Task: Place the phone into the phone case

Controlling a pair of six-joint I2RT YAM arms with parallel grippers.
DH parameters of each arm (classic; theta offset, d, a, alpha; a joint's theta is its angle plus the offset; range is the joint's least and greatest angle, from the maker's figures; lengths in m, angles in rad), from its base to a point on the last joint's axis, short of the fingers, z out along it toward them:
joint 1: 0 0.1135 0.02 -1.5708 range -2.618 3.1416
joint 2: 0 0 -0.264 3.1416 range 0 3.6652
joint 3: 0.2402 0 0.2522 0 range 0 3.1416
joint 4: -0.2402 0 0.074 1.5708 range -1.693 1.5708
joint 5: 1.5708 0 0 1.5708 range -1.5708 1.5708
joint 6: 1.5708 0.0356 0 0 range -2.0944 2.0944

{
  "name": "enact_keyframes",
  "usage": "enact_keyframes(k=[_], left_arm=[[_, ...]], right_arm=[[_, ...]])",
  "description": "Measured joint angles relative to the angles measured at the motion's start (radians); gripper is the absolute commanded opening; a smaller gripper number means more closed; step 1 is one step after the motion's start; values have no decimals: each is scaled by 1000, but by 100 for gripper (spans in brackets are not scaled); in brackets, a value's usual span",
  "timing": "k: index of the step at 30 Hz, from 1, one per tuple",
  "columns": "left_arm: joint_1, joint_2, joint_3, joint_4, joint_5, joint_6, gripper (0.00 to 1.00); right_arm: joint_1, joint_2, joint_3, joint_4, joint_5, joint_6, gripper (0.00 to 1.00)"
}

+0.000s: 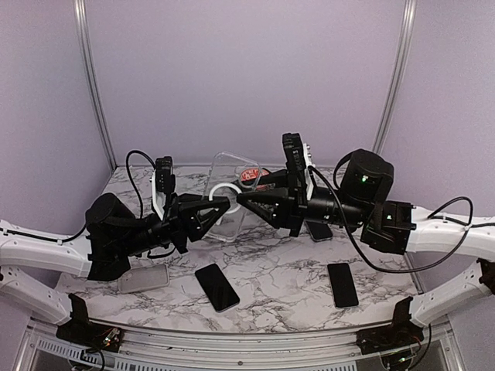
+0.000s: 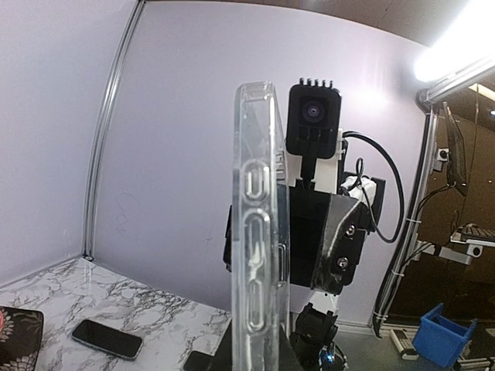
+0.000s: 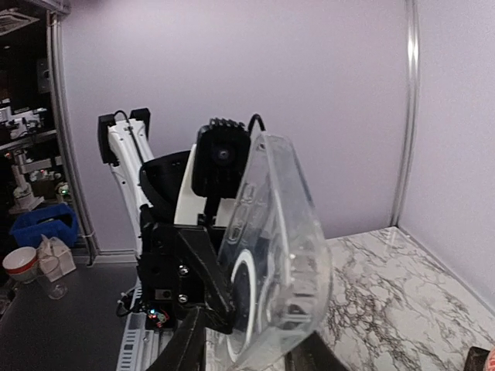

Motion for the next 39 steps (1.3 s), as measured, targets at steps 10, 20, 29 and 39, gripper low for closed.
enact_keyframes(k=[10,20,29,39], left_arm=[[-3,-42,-75,41,-157,10,76],[-1,-297,-159,-228,-674,79,76],[-1,-278,-161,-323,-757,93,76],[-1,-292,-149,-381,-777,114,76]], right_arm=[[-133,52,155,-225,-6,67,0],[-307,240,277,-829,-109,41,0],[-388,409,88,-967,-219,29,4],[-435,586,170,-994,-53,35,76]])
